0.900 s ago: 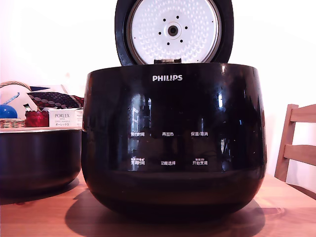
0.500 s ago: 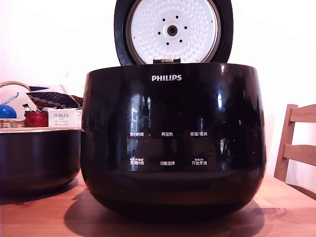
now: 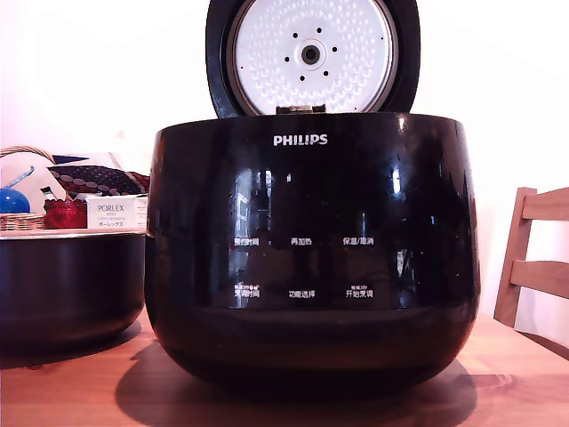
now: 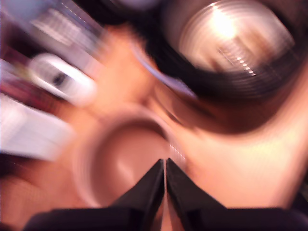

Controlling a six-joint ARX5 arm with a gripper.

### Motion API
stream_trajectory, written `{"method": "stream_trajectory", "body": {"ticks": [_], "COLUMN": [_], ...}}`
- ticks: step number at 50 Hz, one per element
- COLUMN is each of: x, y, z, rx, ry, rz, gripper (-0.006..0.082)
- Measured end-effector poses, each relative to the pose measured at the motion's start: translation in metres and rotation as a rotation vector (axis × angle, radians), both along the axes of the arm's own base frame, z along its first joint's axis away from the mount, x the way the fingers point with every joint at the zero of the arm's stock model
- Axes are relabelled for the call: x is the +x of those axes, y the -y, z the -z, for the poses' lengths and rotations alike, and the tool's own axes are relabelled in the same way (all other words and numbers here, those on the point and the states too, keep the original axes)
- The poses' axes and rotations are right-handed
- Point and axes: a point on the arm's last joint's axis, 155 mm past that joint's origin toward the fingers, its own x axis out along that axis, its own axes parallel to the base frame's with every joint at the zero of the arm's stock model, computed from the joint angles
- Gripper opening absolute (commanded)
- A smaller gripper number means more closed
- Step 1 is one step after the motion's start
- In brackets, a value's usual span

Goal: Pick up the metallic pot next to the rice cooker

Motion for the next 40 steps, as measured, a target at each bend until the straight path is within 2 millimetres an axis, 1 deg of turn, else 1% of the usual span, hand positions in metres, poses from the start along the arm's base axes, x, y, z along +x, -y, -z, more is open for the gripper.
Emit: {"method": "stream_trajectory", "body": {"ticks": [7,13,18,20,25,27,36,40], "x": [0.001,0.001,0.005,0.007,0.01,0.012,0.023,0.028], "y": [0.0,-0.001,-0.001,0.0,0.001,0.001,-0.008,-0.01], "z": [0.007,0.023,0.035,0.038,0.045,0.047,0.065,0.076], "rx": [0.023,0.059,0.082,0.088,0.098,0.106,0.198,0.229], "ry": [-0.057,-0.136,-0.183,-0.197,-0.223,-0.232,-0.271,-0.301], "rz": [-0.001,-0.004,-0.005,-0.005,-0.005,-0.008,-0.035,-0.039], "gripper": [0.0002,0.0035,0.0058,0.0091,0.0228,0.0264,0.0341,0.0347]}}
